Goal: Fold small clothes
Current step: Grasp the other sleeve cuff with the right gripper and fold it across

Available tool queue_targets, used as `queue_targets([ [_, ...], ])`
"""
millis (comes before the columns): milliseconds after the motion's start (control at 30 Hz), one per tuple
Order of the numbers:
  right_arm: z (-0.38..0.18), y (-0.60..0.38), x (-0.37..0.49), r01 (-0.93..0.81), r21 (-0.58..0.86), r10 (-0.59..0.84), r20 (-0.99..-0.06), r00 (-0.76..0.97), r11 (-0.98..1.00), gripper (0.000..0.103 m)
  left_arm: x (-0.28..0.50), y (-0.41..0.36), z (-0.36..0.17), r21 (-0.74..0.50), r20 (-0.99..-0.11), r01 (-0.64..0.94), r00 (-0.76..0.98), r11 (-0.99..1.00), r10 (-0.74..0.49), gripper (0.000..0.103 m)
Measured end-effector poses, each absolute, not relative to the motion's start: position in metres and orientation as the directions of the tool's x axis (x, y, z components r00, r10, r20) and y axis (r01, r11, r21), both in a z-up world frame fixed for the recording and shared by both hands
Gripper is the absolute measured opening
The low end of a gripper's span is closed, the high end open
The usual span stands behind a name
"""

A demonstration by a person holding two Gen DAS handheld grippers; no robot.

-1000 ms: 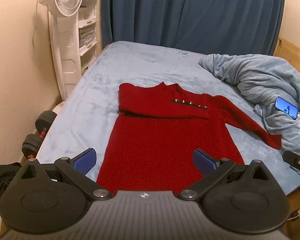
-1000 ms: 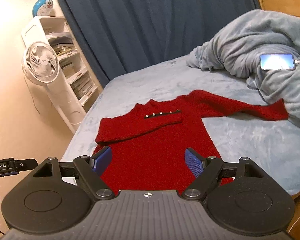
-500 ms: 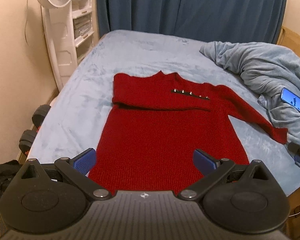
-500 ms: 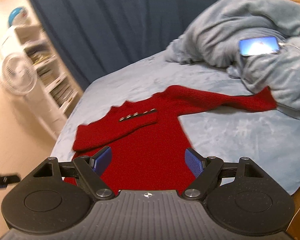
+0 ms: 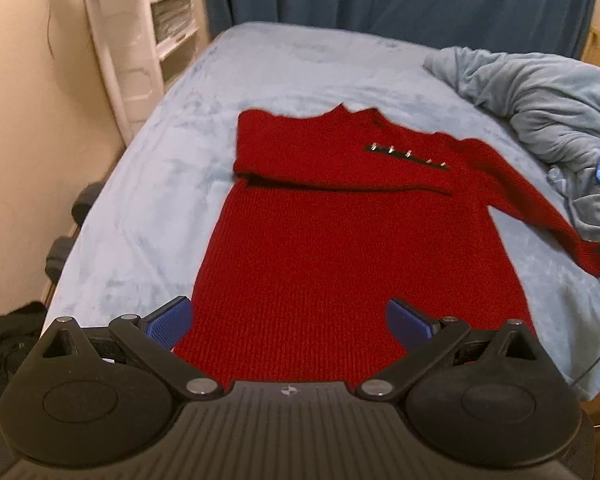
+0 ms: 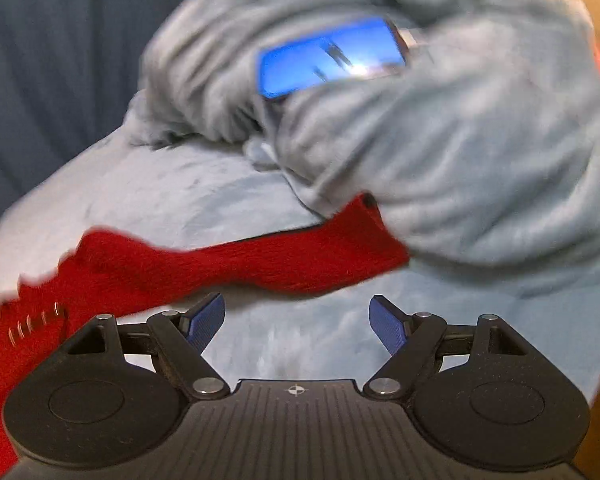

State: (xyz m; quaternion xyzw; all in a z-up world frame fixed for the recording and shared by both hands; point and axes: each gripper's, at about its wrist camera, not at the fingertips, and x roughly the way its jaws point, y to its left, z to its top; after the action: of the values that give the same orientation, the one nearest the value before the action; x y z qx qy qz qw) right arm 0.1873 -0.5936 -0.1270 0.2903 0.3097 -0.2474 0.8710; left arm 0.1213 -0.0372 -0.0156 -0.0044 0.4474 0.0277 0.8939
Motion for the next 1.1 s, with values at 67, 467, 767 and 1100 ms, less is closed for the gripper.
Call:
queue_targets([
  [67, -0.140, -0.615, 0.189, 0.630, 0.524, -0.183, -0.668, 0.722, 0.573, 0.081, 0.127, -0.038, -0.024, 0.015, -0.818, -0.059, 0.573, 0.998, 0.046, 0.103],
  [467, -0.172, -0.643, 0.228, 0.654, 0.704, -0.266, -0.598, 0.756, 0.277, 0.013, 0.133, -0.043, -0.027, 0.057, -0.817, -0.050, 0.571, 0.997, 0.076, 0.103],
  [767, -0.086, -0.630, 0.233, 0.565, 0.663, -0.355, -0.439, 0.825, 0.492, 0.013, 0.133, -0.045, -0.036, 0.013, -0.832, -0.029, 0.554, 0.999, 0.027, 0.103],
  [1100, -0.146, -0.624, 0.243, 0.756, 0.525, -0.385, -0.652, 0.653, 0.392, 0.013, 0.140, -0.011, -0.033, 0.018, -0.820, -0.093, 0.568, 0.996, 0.068, 0.103],
])
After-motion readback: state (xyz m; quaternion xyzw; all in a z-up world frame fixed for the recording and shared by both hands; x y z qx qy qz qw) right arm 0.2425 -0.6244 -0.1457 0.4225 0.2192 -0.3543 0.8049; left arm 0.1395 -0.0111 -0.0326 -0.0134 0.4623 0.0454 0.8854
